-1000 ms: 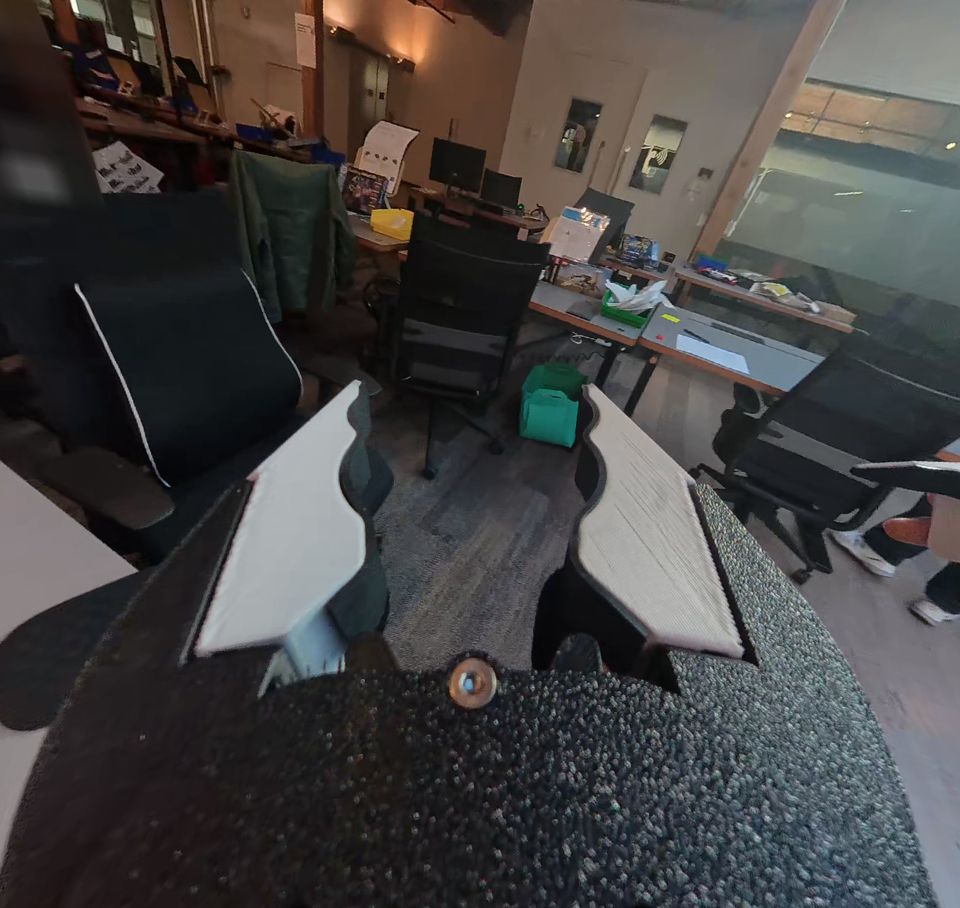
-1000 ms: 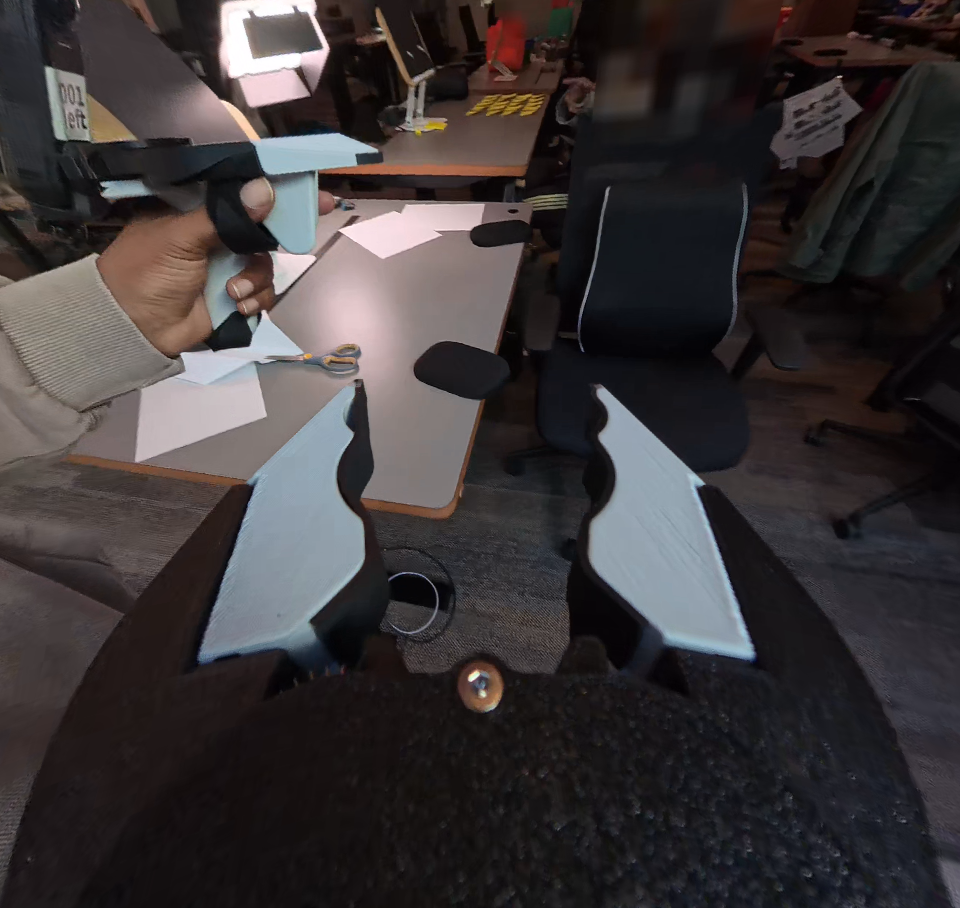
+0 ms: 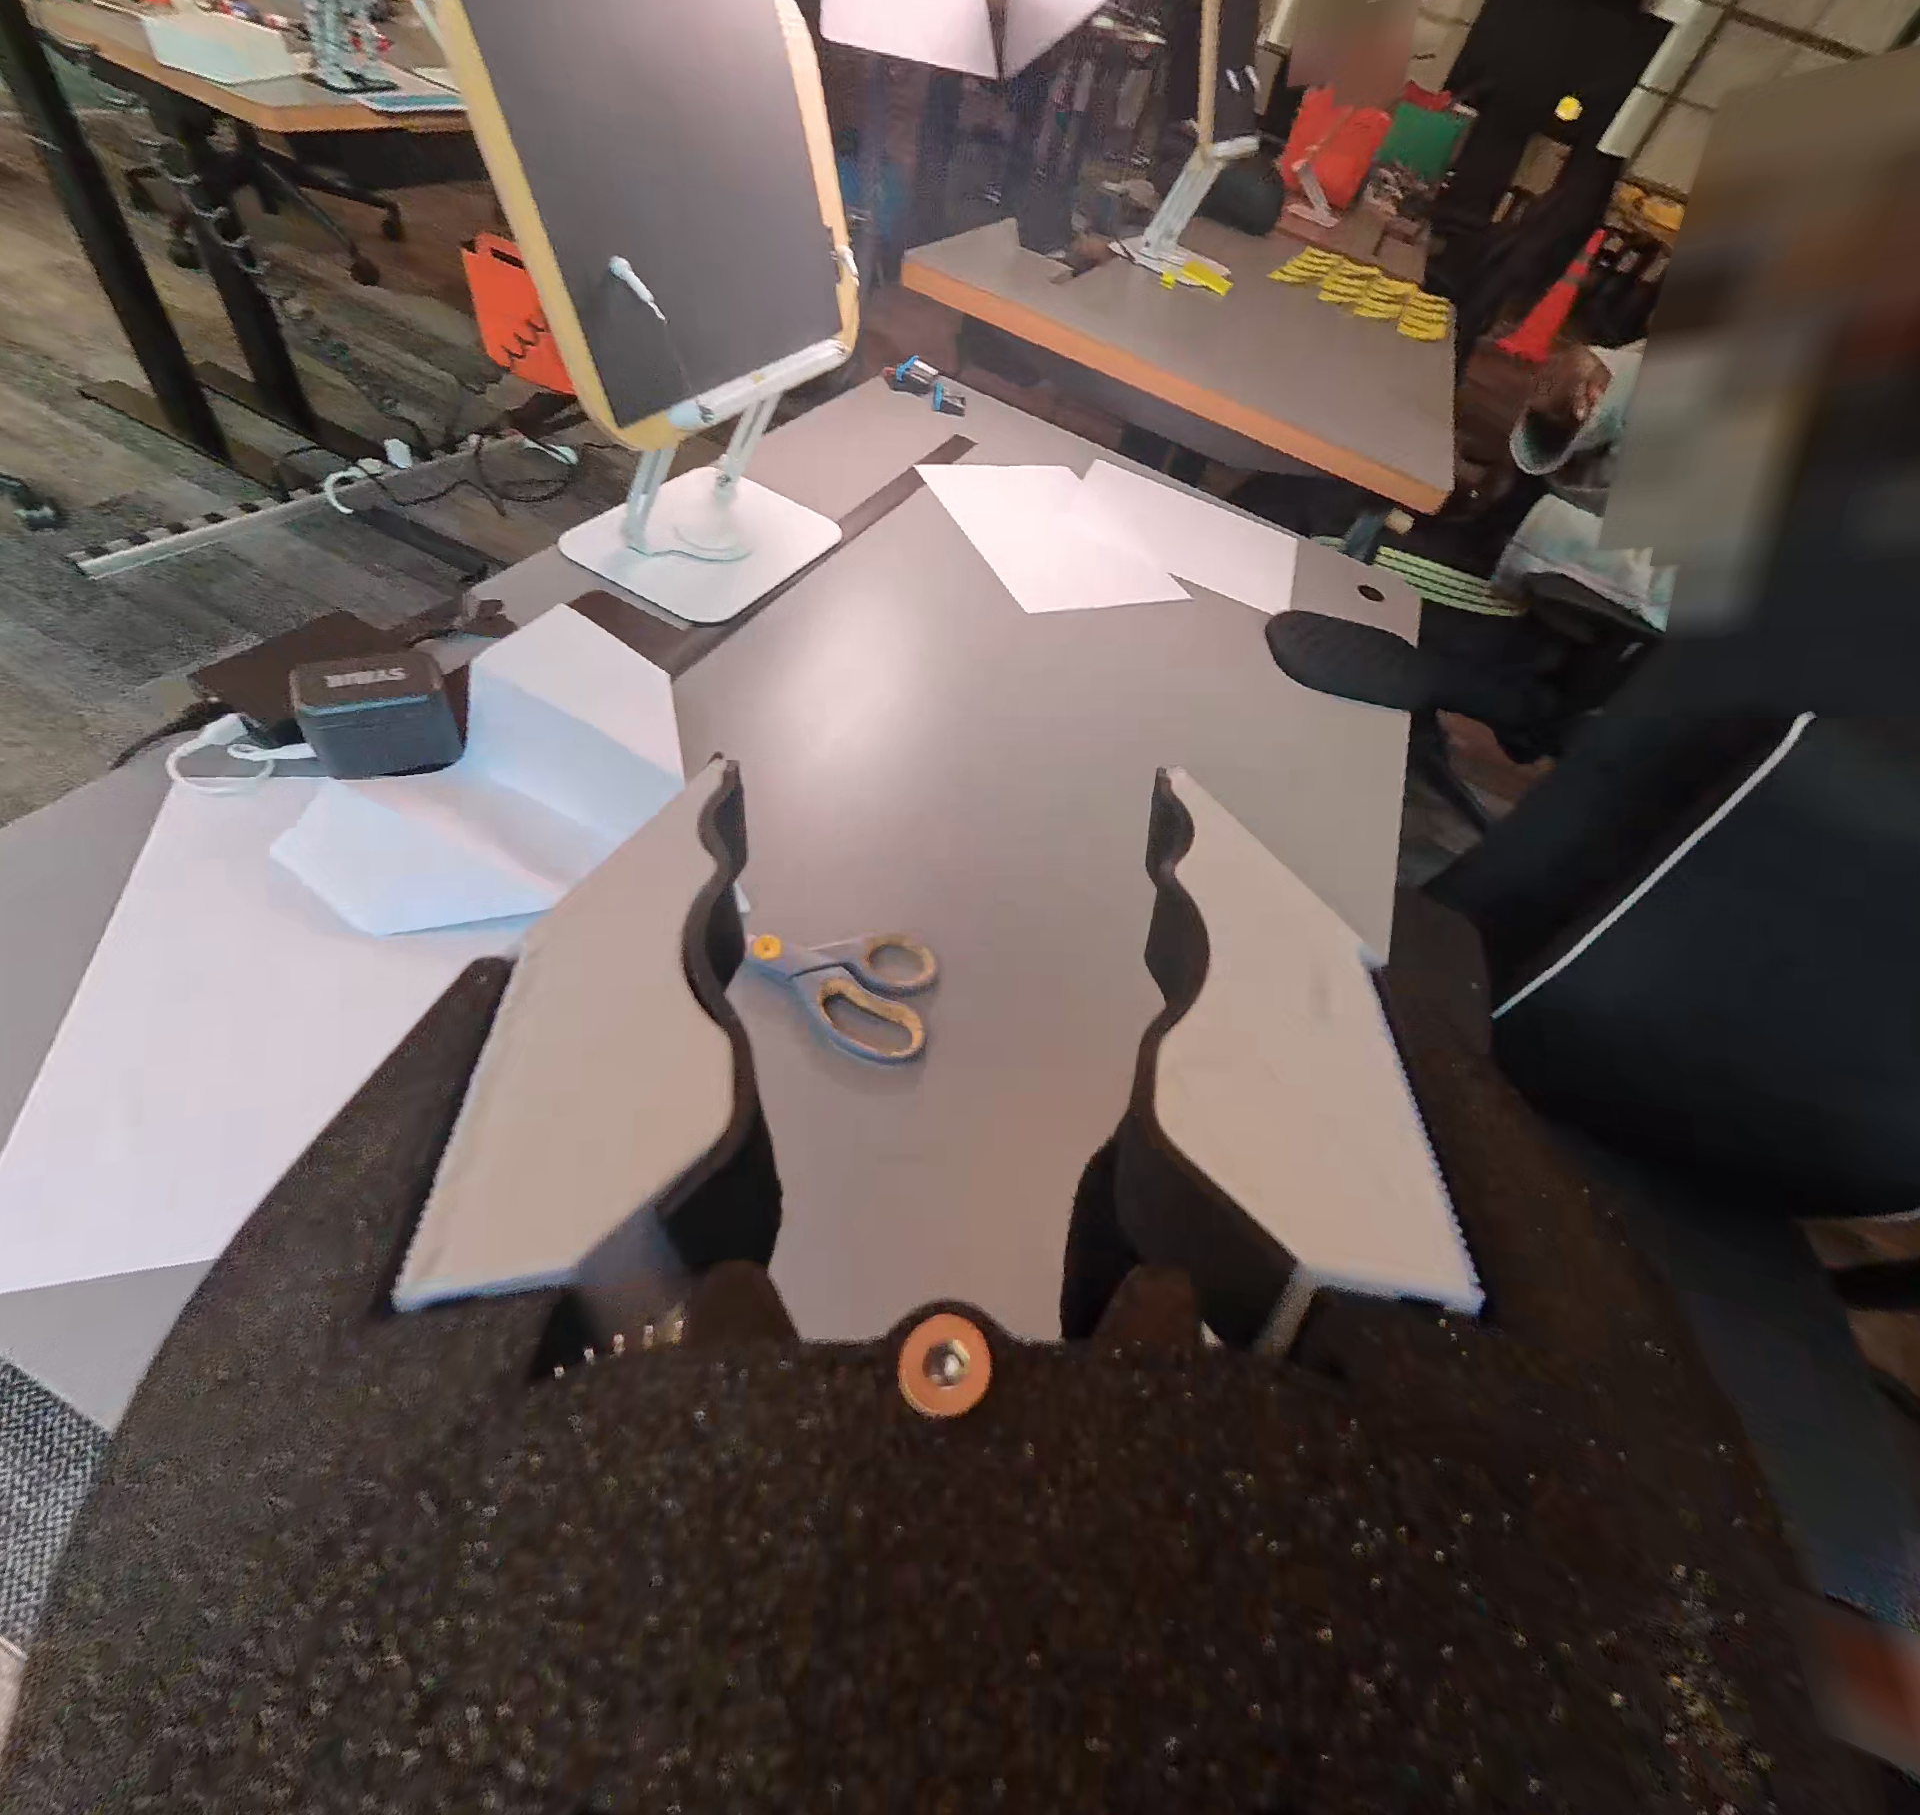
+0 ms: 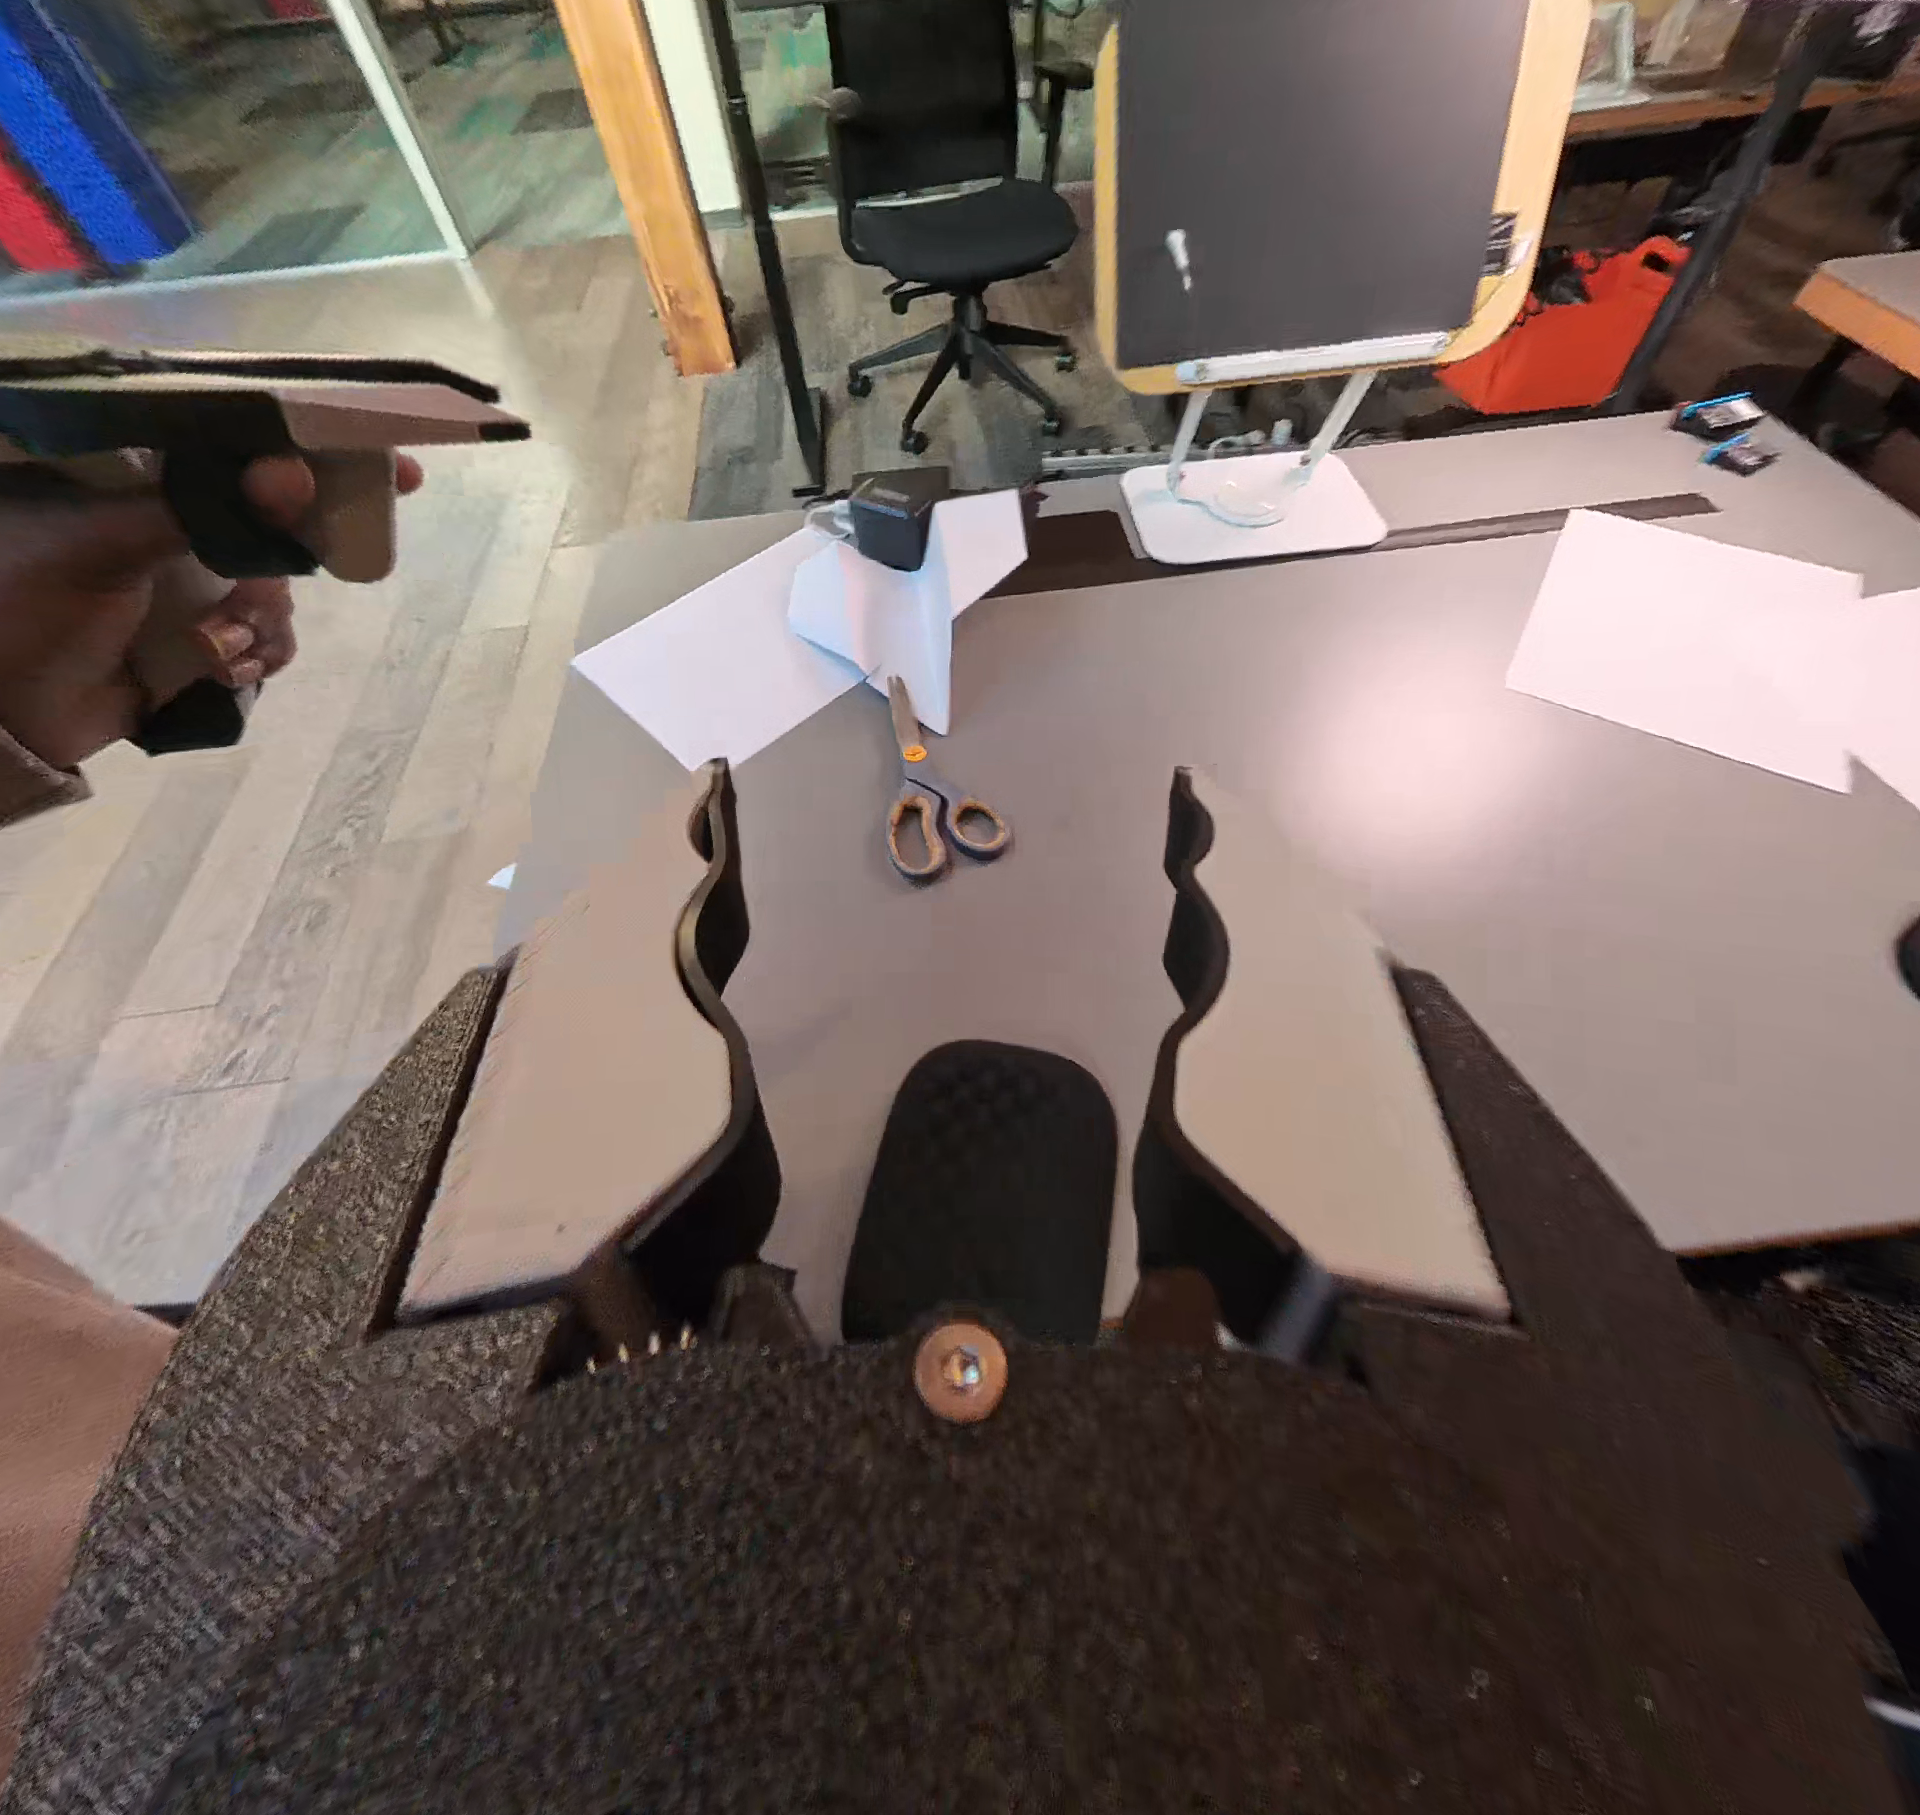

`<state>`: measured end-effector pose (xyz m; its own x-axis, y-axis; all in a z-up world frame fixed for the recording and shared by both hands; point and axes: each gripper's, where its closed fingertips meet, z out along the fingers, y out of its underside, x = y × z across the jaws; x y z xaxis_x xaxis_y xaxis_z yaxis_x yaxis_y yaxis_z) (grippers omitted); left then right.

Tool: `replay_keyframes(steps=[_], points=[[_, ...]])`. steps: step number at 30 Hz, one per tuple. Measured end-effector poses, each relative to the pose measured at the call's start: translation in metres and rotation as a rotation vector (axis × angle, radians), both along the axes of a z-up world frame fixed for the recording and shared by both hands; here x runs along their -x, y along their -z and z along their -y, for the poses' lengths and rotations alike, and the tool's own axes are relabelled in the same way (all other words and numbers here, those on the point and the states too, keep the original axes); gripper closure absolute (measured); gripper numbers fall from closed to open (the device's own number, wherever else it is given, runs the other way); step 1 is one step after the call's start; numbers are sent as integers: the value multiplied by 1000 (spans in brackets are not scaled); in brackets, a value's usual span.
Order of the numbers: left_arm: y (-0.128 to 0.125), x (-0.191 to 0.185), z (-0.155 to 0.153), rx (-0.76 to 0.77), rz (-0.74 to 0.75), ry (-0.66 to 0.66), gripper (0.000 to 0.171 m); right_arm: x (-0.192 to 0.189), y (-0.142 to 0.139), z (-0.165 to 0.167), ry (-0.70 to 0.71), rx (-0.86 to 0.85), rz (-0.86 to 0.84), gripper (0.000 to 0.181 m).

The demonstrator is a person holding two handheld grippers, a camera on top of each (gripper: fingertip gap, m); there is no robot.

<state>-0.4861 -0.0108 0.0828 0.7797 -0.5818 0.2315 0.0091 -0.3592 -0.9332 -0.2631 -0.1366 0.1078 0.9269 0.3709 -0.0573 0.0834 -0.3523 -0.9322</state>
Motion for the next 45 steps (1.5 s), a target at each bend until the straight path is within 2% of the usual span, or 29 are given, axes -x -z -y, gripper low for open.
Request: replay_keyframes(steps=[2, 5, 9, 13, 16, 21, 25, 29, 32, 36, 38, 41, 43, 44, 45], points=[[1, 10, -11, 3, 2, -75, 95, 4, 10, -33, -86, 39, -39, 100], [23, 26, -15, 35, -36, -187, 95, 4, 37, -83, -218, 102, -28, 98], [77, 48, -12, 103, -80, -368, 95, 5, 90, -158, -407, 127, -1, 97], [134, 65, -6, 106, -112, -567, 95, 21, 160, -230, -618, 126, 26, 91], [169, 72, -8, 62, -101, -687, 95, 21, 193, -272, -706, 74, 75, 88], [184, 69, -5, -101, -68, -730, 95, -13, 225, -316, -723, 12, 137, 88], [181, 50, 32, -209, -63, -705, 96, -68, 233, -355, -719, -52, 221, 88], [178, 6, 85, -216, -151, -736, 98, -151, 241, -391, -730, -54, 297, 85], [179, -59, 124, -132, -169, -799, 95, -227, 254, -418, -763, 5, 359, 82], [153, -148, 175, -134, -190, -926, 98, -322, 283, -463, -737, 284, 361, 71], [133, -198, 191, -143, -148, -905, 98, -341, 286, -491, -754, 340, 344, 70], [118, -250, 205, -149, -308, -911, 98, -354, 321, -520, -762, 447, 434, 60], [111, -282, 203, -163, -317, -903, 98, -354, 352, -517, -807, 538, 477, 66], [107, -297, 201, -174, -298, -899, 98, -348, 352, -523, -817, 456, 500, 84], [106, -310, 199, -182, -285, -895, 99, -346, 353, -524, -825, 435, 540, 87]])
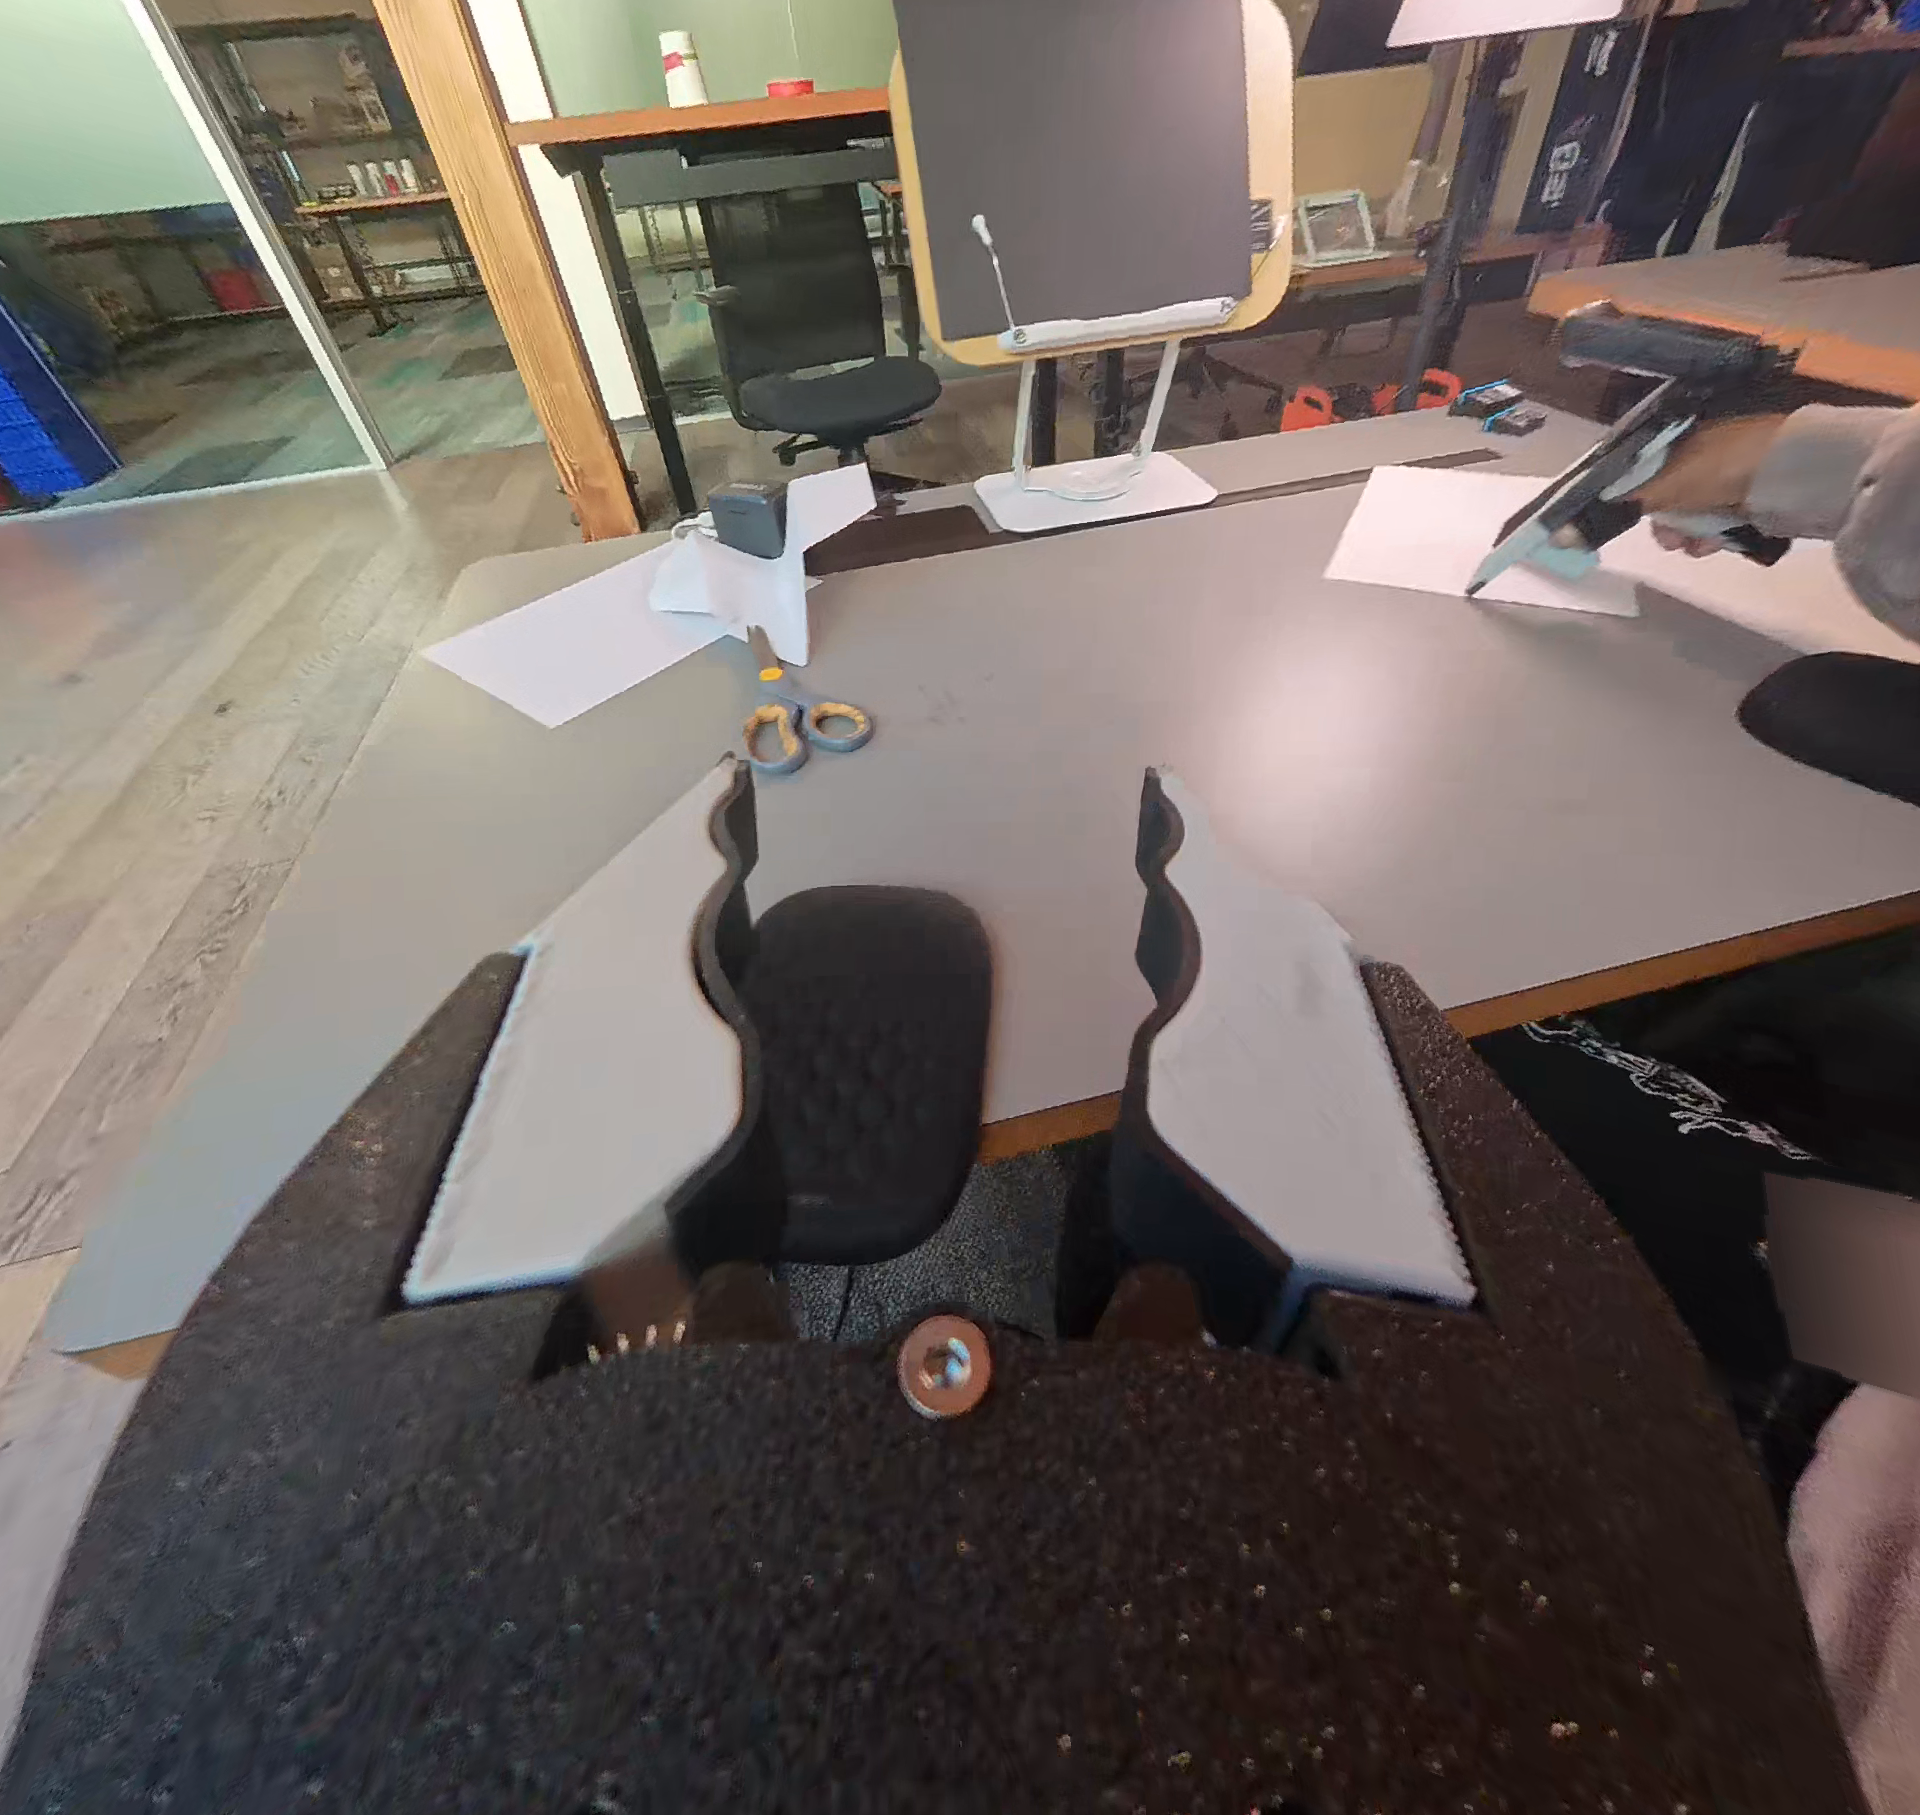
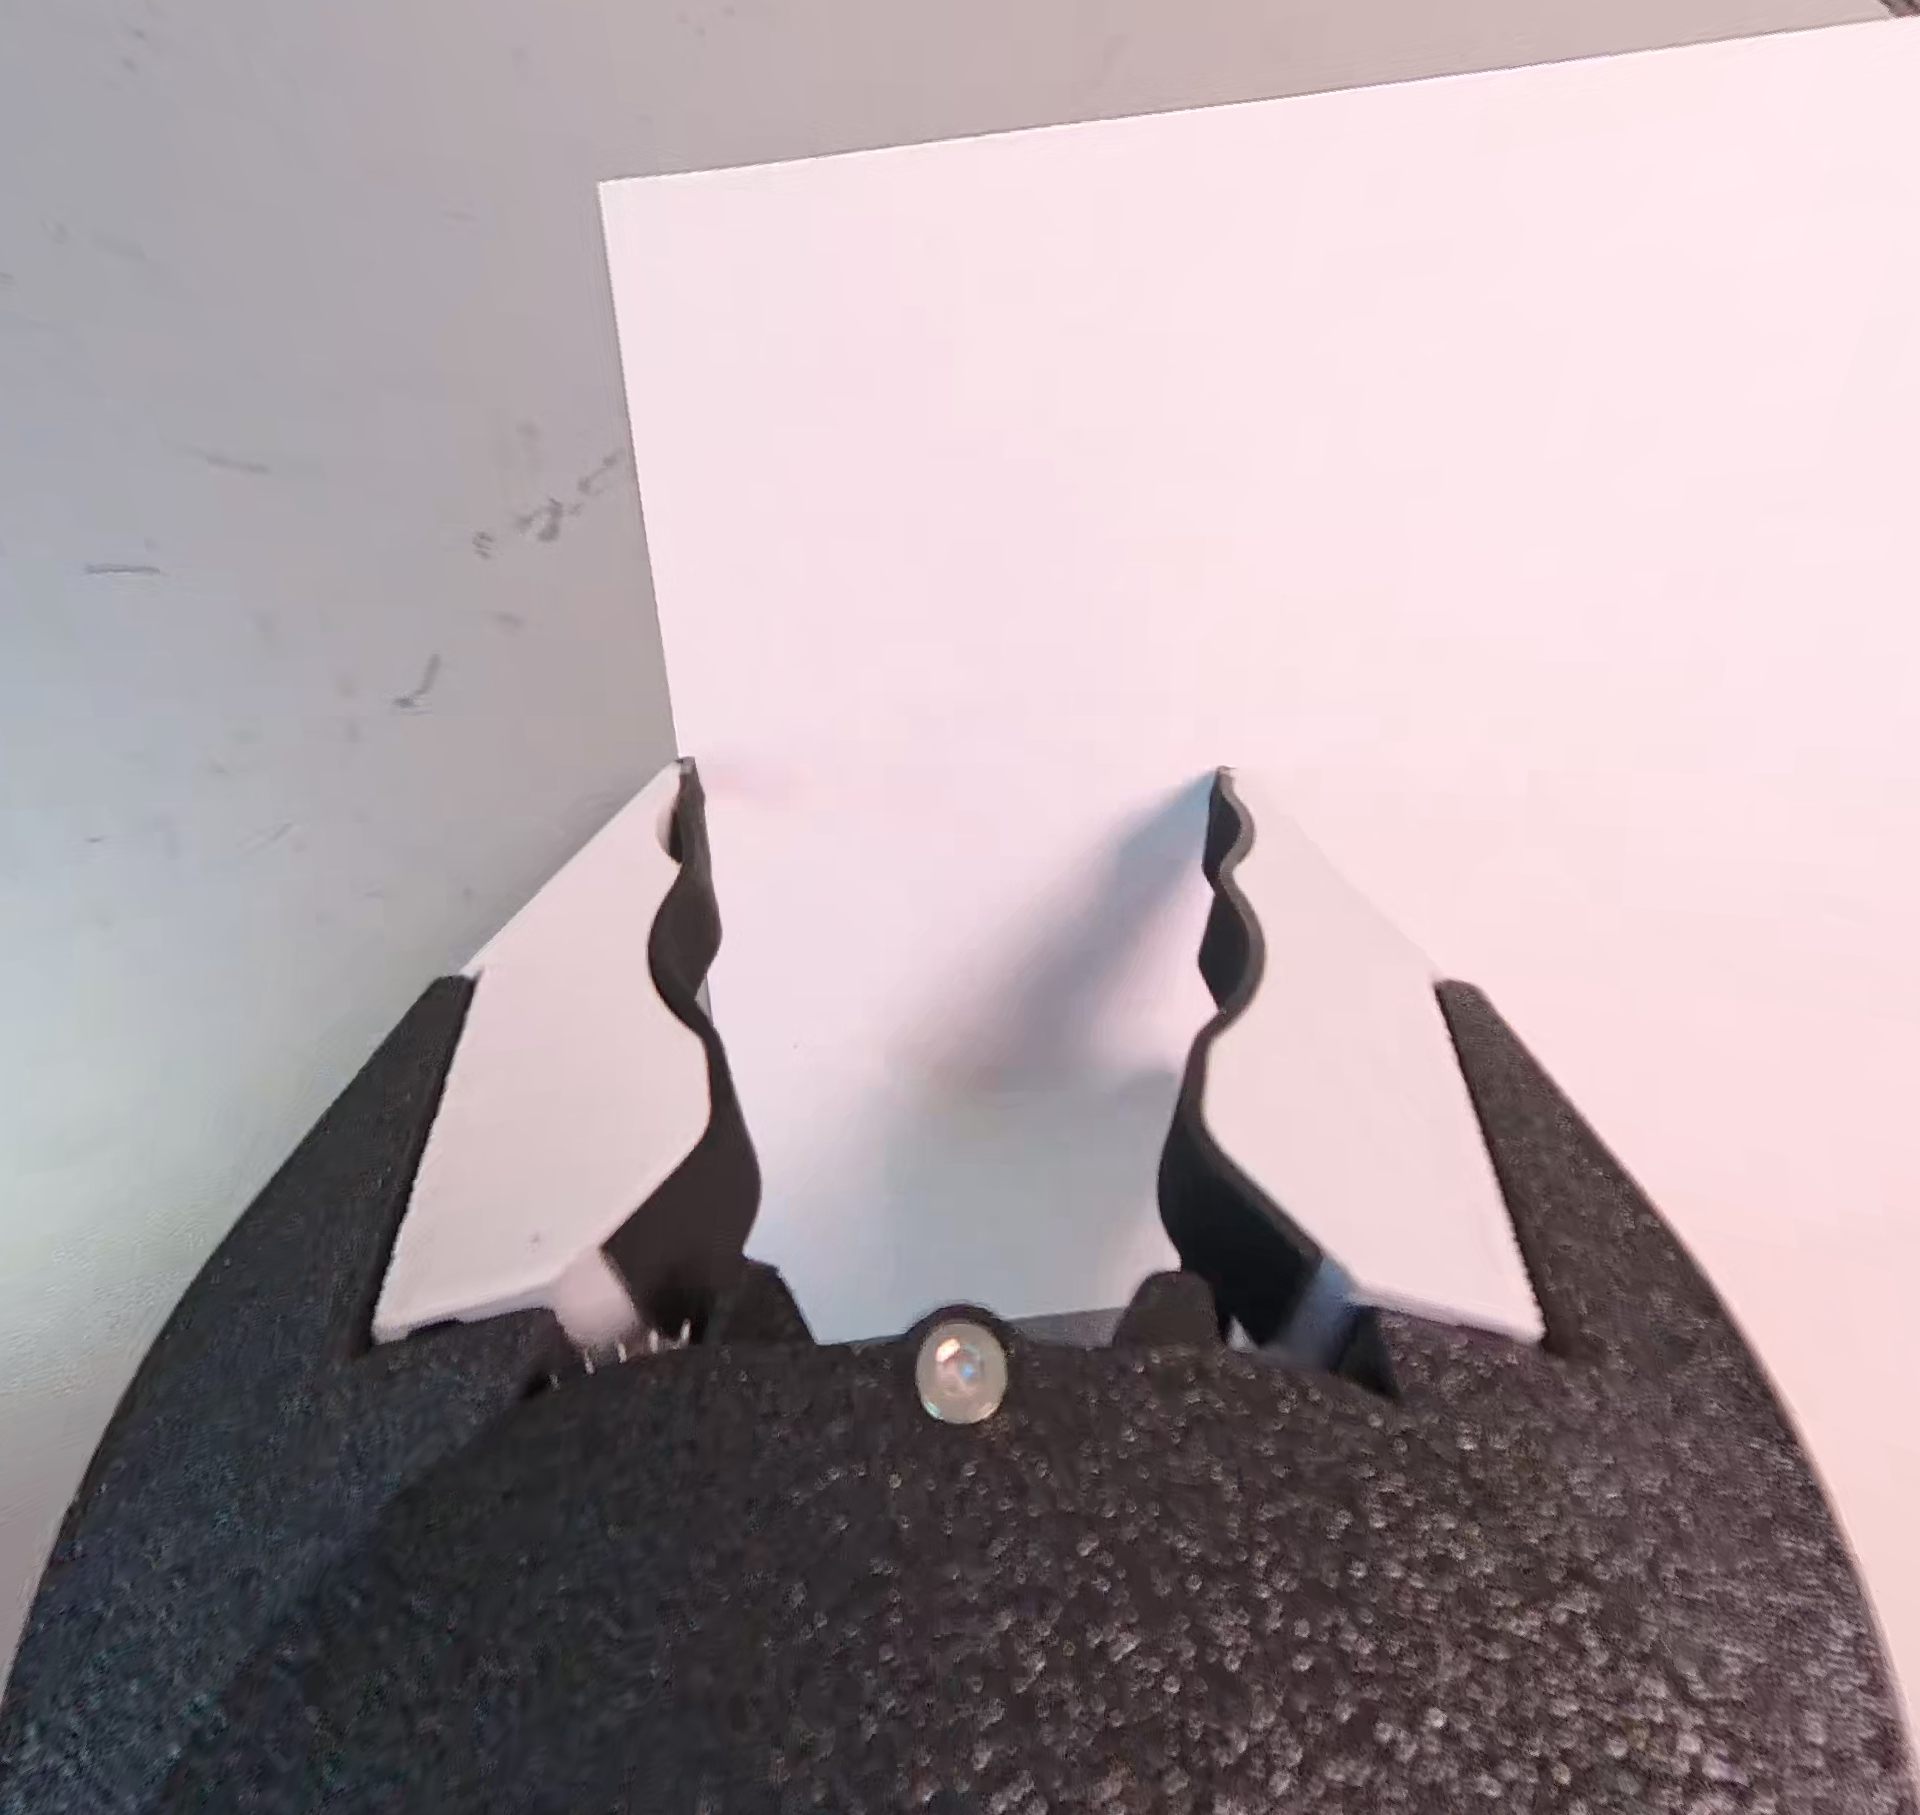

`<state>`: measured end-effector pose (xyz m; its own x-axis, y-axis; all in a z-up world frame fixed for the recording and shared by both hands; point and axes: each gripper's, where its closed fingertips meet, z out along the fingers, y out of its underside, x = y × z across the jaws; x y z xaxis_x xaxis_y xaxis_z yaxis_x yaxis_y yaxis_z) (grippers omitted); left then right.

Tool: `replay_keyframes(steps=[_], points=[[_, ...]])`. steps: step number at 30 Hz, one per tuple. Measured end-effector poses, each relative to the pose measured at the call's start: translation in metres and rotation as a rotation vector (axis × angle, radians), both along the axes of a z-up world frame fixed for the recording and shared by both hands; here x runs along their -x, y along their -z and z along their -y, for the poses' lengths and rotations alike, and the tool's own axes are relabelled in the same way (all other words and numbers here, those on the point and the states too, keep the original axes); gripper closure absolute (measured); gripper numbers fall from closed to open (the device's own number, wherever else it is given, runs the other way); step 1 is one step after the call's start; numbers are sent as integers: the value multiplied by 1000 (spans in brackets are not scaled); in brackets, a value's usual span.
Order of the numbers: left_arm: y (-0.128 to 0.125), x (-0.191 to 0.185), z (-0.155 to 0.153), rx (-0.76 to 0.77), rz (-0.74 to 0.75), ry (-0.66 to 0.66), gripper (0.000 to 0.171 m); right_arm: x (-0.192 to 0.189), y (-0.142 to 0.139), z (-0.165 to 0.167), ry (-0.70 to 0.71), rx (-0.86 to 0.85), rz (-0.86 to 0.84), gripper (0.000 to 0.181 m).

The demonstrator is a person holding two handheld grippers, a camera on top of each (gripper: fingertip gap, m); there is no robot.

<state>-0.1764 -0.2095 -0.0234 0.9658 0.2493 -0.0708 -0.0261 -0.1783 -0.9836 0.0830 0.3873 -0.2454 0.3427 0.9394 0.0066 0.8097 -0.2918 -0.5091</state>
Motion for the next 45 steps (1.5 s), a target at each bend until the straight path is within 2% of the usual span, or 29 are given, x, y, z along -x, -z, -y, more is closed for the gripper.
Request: replay_keyframes(steps=[1, 4, 7, 10, 13, 16, 20, 23, 25, 28, 31, 32, 33, 35, 38, 40, 45], points=[[2, -11, -3, 0, 2, 5, 99, 3, 0, 5, -23, 11, 6, 90], [22, -32, -17, 10, 0, 12, 101, 12, -3, 32, -155, 28, 30, 124], [43, -49, -44, -2, 59, 74, 102, 19, -4, 66, -281, 50, 37, 166], [59, -53, -79, 11, 83, 174, 102, 20, -15, 88, -381, -70, 44, 171], [67, -45, -117, 25, 77, 270, 102, 13, -61, 118, -381, -140, -91, 175], [62, -37, -148, 18, 53, 329, 102, -33, -117, 121, -278, -296, -124, 177], [55, -31, -167, -29, 45, 361, 102, -126, -209, 97, -42, -621, -101, 180], [52, -26, -169, -63, 69, 362, 102, -212, -273, 74, 160, -914, 44, 181], [52, -25, -165, -78, 87, 363, 102, -259, -288, 65, 256, -985, 160, 181], [52, -25, -156, -88, 70, 345, 103, -312, -281, 41, 348, -1054, 359, 181], [57, -23, -146, -73, 56, 318, 103, -351, -236, 4, 409, -955, 480, 181], [59, -21, -143, -69, 54, 310, 103, -361, -219, -10, 430, -908, 487, 172], [61, -19, -140, -64, 54, 301, 103, -371, -201, -22, 459, -849, 498, 155], [65, -12, -138, -47, 65, 286, 103, -373, -177, -33, 485, -767, 459, 141], [74, -2, -141, -18, 88, 273, 103, -336, -171, -26, 463, -742, 328, 125], [78, 6, -147, -6, 90, 272, 103, -298, -170, -9, 415, -732, 233, 118], [85, 32, -173, 14, 49, 271, 103, -152, -153, 73, 192, -582, -177, 105]])
